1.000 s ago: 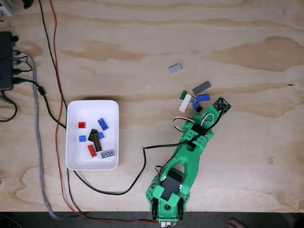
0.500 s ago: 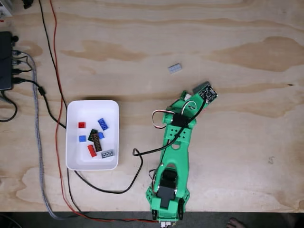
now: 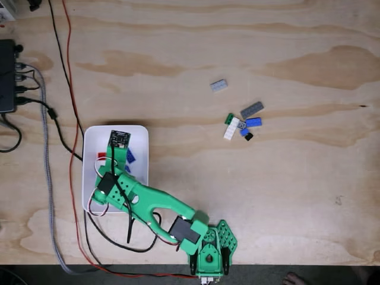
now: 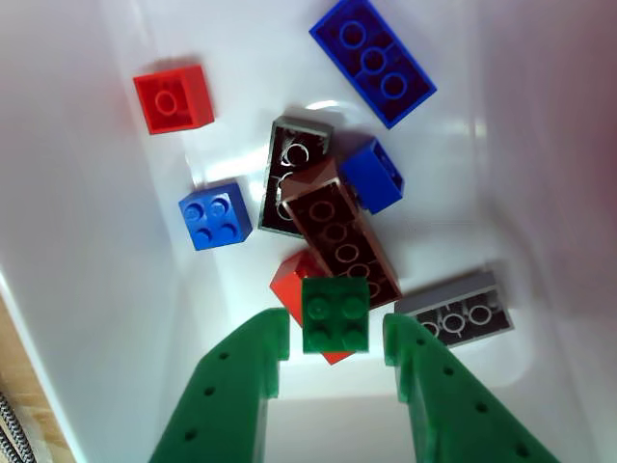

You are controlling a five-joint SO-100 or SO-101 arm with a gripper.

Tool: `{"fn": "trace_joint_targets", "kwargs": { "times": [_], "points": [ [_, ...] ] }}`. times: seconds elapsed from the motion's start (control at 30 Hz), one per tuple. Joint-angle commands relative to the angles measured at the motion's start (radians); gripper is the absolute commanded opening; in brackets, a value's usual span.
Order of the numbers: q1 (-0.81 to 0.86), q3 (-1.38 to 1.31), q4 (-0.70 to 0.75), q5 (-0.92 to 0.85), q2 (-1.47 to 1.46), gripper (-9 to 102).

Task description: Put all lego bricks in the bin.

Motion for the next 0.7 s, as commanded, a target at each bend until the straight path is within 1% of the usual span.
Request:
{"fn": "trace_joint_targets", "kwargs": {
  "times": [0.0,0.07,0.13,0.2,0.27,0.33,0.37,0.4,0.43,0.6,0.67],
  "points": [
    [0.167,-0.071,0.021,-0.031,0.08,35],
    [0.33,-0.075,0.017,-0.044,0.149,44],
    [0.506,-0.115,0.009,-0.051,0.206,46],
    [0.713,-0.143,-0.018,-0.064,0.235,43],
    [0.904,-0.091,-0.086,-0.172,0.238,38],
    [1.032,0.018,-0.187,-0.321,0.201,27],
    [1.075,0.063,-0.23,-0.39,0.169,26],
    [1.109,0.095,-0.255,-0.454,0.14,21],
    [1.129,0.115,-0.259,-0.509,0.106,18],
    [1.18,0.121,-0.291,-0.63,-0.008,8],
    [1.192,0.094,-0.298,-0.675,-0.043,9]
  ]
}}
